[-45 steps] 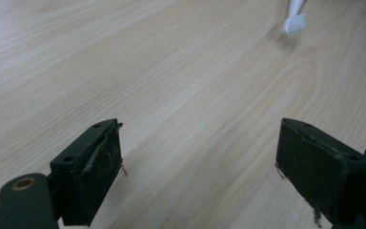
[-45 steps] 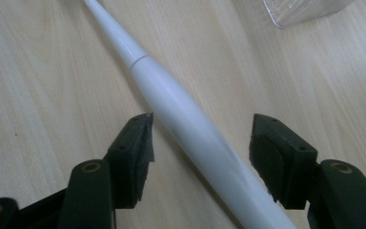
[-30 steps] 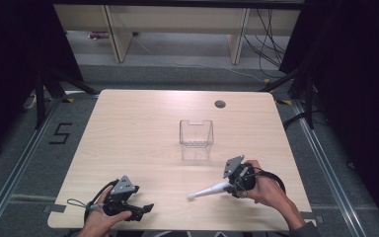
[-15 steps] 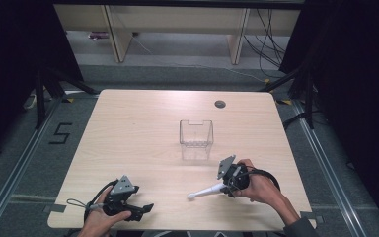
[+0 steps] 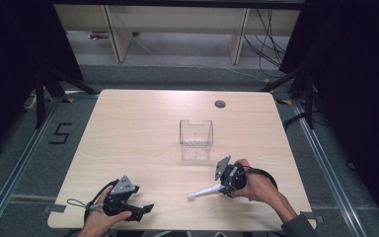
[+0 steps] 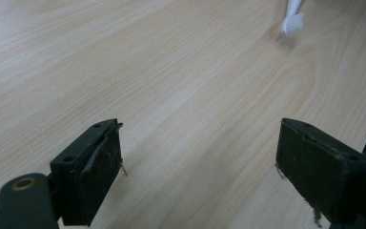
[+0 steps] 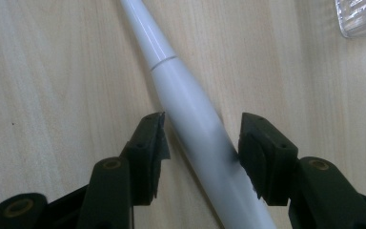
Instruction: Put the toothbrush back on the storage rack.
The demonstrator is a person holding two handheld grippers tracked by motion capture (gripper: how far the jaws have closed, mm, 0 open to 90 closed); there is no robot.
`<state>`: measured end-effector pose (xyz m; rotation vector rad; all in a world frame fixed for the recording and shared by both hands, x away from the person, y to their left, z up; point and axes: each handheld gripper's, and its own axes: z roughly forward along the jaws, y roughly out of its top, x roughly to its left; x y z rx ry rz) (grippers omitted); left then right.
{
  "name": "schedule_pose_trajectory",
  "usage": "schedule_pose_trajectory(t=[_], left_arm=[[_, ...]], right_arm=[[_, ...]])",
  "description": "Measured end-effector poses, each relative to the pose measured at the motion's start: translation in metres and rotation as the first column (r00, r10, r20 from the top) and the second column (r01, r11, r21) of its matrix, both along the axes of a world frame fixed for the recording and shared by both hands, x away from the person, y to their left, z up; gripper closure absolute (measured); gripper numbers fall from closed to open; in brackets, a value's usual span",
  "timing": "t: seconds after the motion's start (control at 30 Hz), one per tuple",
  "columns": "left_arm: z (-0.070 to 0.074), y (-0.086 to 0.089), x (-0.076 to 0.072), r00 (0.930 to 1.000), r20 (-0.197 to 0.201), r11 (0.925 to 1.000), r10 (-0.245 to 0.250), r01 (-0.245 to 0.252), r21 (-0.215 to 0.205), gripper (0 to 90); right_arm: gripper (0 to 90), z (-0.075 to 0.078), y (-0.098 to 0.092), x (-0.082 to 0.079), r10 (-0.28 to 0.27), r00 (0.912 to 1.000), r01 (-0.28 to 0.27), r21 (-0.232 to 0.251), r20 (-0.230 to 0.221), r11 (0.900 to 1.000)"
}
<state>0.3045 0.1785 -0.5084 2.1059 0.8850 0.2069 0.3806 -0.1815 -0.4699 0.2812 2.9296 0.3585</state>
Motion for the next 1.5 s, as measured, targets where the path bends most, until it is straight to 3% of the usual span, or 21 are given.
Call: schedule_pose_trajectory(t=[0.13,0.17,0.3,0.33,0.4,0.5,0.53,0.63,0.7,0.77,0.8,0.83,1.07,1.17,1.23,1.27,1.3,1.37,1.4,1.5], left_arm=[[0.0,0.0,0.0,1.0,0.0,1.0,0.0,0.0,-0.001,14.8],[0.0,0.0,0.0,1.0,0.0,1.0,0.0,0.0,-0.001,14.8],[0.0,0.0,0.0,1.0,0.001,1.0,0.0,0.0,0.0,14.8],[0.0,0.0,0.0,1.0,0.0,1.0,0.0,0.0,0.0,14.8],[0.0,0.0,0.0,1.0,0.0,1.0,-0.002,0.002,-0.001,14.8],[0.0,0.0,0.0,1.0,0.001,1.0,-0.002,0.002,-0.001,14.8],[0.0,0.0,0.0,1.0,0.0,1.0,-0.001,0.001,-0.002,14.8],[-0.001,-0.001,-0.001,1.0,-0.001,0.9999,0.008,-0.008,-0.015,14.8],[-0.001,-0.001,-0.001,1.0,0.0,0.9998,0.009,-0.009,-0.016,14.8],[0.0,0.0,0.0,1.0,0.0,1.0,-0.001,0.001,-0.003,14.8],[-0.001,-0.001,-0.001,1.0,0.0,0.9999,0.008,-0.008,-0.015,14.8],[0.0,0.0,0.0,1.0,0.0,1.0,-0.003,0.003,-0.001,14.8],[-0.001,-0.001,-0.001,1.0,0.0,0.9998,0.009,-0.009,-0.016,14.8],[0.0,0.0,0.0,1.0,0.0,1.0,-0.002,0.002,-0.001,14.8],[0.0,-0.001,0.0,1.0,0.0,1.0,-0.002,0.002,-0.001,14.8],[0.0,0.001,0.001,0.9999,0.008,0.9998,-0.009,0.009,0.02,14.8],[0.0,0.0,0.0,1.0,0.002,1.0,-0.002,0.002,0.004,14.8],[0.0,-0.001,0.0,1.0,0.0,1.0,-0.001,0.001,-0.001,14.9],[0.0,0.001,0.0,0.9999,0.007,0.9997,-0.011,0.011,0.02,14.8],[0.0,-0.001,-0.001,1.0,0.0,1.0,-0.002,0.002,-0.004,14.8]], right_arm=[[52.6,-0.001,0.0,-0.002,-0.043,0.999,0.043,-0.018,-0.015,0.999],[52.8,-0.002,0.001,0.0,-0.012,0.9998,0.012,0.0,-0.015,1.0],[54.4,-0.002,0.0,0.001,-0.003,0.9997,0.003,-0.001,-0.025,1.0],[56.0,-0.002,-0.001,0.003,0.004,0.9998,-0.004,-0.021,-0.018,1.0],[56.9,-0.002,0.0,0.001,-0.046,0.9984,0.045,-0.033,-0.032,0.998],[57.8,-0.003,0.0,0.003,-0.016,0.9991,0.016,-0.015,-0.038,1.0],[58.6,-0.002,0.0,0.004,-0.011,0.9993,0.009,-0.039,-0.036,0.999],[59.2,-0.003,0.001,0.007,0.028,0.9988,-0.03,-0.035,-0.041,0.999],[59.4,-0.003,0.001,0.007,0.018,0.999,-0.02,-0.041,-0.041,0.999],[59.6,-0.003,0.002,0.003,-0.057,0.9957,0.053,-0.064,-0.072,0.997],[59.6,-0.003,0.002,0.003,-0.057,0.9957,0.053,-0.064,-0.072,0.997],[59.7,-0.003,0.003,0.003,-0.065,0.9948,0.059,-0.075,-0.078,0.995],[61.0,-0.004,0.006,0.004,-0.061,0.9941,0.052,-0.105,-0.089,0.993],[61.5,-0.005,0.007,0.007,-0.006,0.9968,-0.003,-0.113,-0.079,0.994],[62.0,-0.005,0.008,0.007,-0.015,0.9958,0.004,-0.12,-0.09,0.993],[62.4,-0.004,0.009,0.006,-0.018,0.9955,0.007,-0.124,-0.093,0.992],[62.7,-0.004,0.01,0.004,-0.05,0.9936,0.036,-0.131,-0.101,0.991],[63.4,-0.005,0.01,0.006,-0.026,0.9949,0.012,-0.139,-0.097,0.99],[63.7,-0.005,0.01,0.006,-0.032,0.9948,0.018,-0.138,-0.097,0.99],[65.0,-0.004,0.011,0.006,-0.034,0.9946,0.019,-0.145,-0.099,0.989]])
